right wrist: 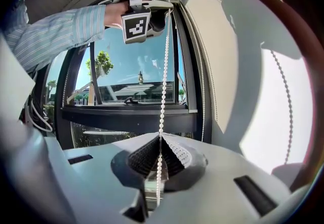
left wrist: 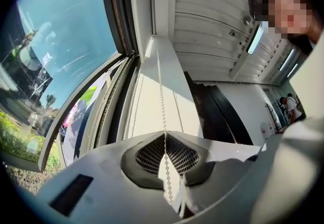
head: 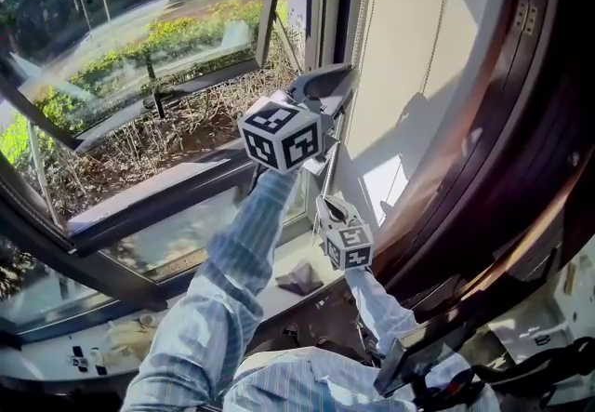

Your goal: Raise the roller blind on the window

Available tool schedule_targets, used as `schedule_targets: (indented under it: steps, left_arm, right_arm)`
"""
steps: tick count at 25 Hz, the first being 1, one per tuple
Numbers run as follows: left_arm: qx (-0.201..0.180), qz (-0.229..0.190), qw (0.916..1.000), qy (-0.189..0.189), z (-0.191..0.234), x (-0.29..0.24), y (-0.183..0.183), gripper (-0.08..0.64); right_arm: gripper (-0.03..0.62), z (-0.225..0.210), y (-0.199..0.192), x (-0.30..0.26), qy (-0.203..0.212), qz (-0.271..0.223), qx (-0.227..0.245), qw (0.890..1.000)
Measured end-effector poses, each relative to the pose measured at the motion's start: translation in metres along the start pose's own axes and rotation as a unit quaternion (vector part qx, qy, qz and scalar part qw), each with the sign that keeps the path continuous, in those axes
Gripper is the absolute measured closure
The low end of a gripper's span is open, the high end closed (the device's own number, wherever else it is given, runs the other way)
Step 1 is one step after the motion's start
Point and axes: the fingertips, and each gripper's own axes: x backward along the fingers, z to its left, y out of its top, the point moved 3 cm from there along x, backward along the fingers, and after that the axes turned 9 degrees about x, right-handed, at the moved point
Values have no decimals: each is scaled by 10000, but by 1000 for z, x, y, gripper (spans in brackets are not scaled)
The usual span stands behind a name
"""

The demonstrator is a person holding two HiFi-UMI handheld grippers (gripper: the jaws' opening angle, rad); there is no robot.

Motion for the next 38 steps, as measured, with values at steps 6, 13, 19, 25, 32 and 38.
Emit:
schedule_targets:
  steps: [6, 13, 19, 25, 32, 38]
  left_arm:
    - [355, 670, 9967, 298, 25, 12, -57, 552]
    - [1229, 2028, 9685, 757, 41, 74, -220, 552]
    - [1534, 2134, 9588, 1081, 42, 110, -280, 552]
    - [592, 1934, 9733, 1087, 65, 117, -265, 551]
    - [897, 1603, 9742, 1308, 61, 161, -274, 465]
    - [1331, 1414, 9682, 1580, 39, 216, -268, 465]
  right_arm:
    - [578, 9, -59, 0, 113, 752, -111, 9970]
    - [577, 46, -220, 38, 331, 2713, -535, 9604]
    - [577, 60, -276, 61, 385, 3524, -749, 9321]
    - [543, 44, -244, 50, 143, 3127, -603, 9478]
    - [463, 23, -190, 63, -411, 2197, -963, 9699]
    - [463, 22, -122, 79, -487, 1221, -1082, 9854]
